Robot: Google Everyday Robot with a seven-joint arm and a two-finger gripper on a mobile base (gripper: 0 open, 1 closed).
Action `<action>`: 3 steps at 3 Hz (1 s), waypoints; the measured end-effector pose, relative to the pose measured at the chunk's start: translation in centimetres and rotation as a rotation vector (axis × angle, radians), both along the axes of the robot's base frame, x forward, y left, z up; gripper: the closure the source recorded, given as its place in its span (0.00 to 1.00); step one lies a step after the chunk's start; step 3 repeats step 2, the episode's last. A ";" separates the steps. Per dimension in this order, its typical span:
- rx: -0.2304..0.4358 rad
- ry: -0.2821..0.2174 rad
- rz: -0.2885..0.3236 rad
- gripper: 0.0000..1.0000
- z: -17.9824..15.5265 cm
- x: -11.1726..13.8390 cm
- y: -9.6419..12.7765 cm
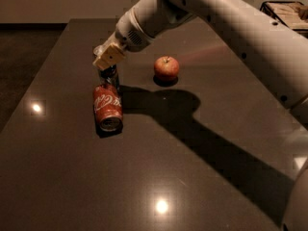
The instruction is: Move redbull can near coke can
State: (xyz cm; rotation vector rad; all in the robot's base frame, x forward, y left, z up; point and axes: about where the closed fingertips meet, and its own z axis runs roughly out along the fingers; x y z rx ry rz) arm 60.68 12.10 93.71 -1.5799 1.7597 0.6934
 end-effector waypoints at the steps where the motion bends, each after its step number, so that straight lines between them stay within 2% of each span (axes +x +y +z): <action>1: -0.001 0.001 0.003 0.08 -0.1 -0.1 0.2; 2: -0.001 0.002 0.006 0.00 -0.2 -0.1 0.3; 3: -0.001 0.002 0.006 0.00 -0.2 -0.1 0.3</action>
Offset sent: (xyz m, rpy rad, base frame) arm -0.0006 0.0014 -0.0007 -0.0005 0.0011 0.0028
